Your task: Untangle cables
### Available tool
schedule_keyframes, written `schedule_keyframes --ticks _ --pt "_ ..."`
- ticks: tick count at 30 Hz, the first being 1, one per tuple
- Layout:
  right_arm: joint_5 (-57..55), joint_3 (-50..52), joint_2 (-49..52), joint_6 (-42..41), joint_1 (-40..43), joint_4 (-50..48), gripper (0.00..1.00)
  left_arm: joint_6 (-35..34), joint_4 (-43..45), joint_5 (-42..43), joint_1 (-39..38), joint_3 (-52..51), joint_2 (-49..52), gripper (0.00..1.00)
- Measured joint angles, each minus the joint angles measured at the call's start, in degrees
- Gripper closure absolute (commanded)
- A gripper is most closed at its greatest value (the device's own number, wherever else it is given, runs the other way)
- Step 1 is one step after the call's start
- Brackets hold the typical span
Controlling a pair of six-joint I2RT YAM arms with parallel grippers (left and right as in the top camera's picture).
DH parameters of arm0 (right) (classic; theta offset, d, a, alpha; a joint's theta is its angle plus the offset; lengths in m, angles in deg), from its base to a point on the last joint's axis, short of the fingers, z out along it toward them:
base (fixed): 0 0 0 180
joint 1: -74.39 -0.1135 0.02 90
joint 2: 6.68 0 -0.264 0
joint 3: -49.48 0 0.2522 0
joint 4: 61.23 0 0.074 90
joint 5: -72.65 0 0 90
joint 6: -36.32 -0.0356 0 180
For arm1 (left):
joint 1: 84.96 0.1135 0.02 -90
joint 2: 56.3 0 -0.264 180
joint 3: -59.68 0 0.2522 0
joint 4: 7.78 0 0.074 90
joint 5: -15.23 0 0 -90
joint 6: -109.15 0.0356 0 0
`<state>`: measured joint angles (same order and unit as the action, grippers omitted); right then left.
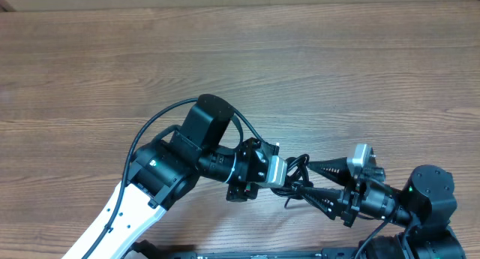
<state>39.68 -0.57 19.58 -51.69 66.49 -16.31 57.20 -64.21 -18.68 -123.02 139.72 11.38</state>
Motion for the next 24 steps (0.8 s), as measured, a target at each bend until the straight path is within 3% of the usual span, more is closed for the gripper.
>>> schedule_keyframes --ticks 2,3,9,11,12,13,18,20,21,24 --pt "0.68 0.00 0.00 -0.20 -0.02 -0.76 0.65 -0.04 0.11 0.22 0.02 0.00 0.02 0.96" --pt "0.98 0.00 0.00 -0.24 -0.02 -0.83 0.55 -0.13 0.15 0.37 0.02 0.00 0.11 0.96" --pt "1.49 0.00 0.00 -0.50 0.00 -1.11 0.53 -0.63 0.04 2.05 -0.59 0.00 2.23 0.96" --pt "1.49 0.00 0.00 -0.50 0.00 -1.20 0.75 -0.70 0.52 2.40 -0.59 0.00 2.58 0.96" --pt "1.86 0.00 0.00 -0.44 -0.02 -1.62 0.91 -0.81 0.83 2.45 -0.63 0.00 2.58 0.96" --pt "2.40 0.00 0.00 -0.66 -0.02 -1.55 0.96 -0.83 0.98 2.43 -0.74 0.00 2.58 0.96" --pt "4.24 0.00 -0.07 -0.55 0.00 -1.62 0.96 -1.92 1.18 1.97 -0.98 0.00 2.62 0.94" --pt "4.22 0.00 -0.07 -0.55 0.00 -1.60 0.96 -2.93 1.25 1.44 -1.14 0.00 2.62 0.80" --pt "4.17 0.00 -0.07 -0.52 0.00 -1.60 0.96 -3.26 1.40 1.05 -1.27 0.00 2.62 0.57" --pt "3.56 0.00 -0.04 -0.57 0.00 -1.92 0.96 -7.78 1.46 -1.97 -2.03 0.09 2.62 0.39"
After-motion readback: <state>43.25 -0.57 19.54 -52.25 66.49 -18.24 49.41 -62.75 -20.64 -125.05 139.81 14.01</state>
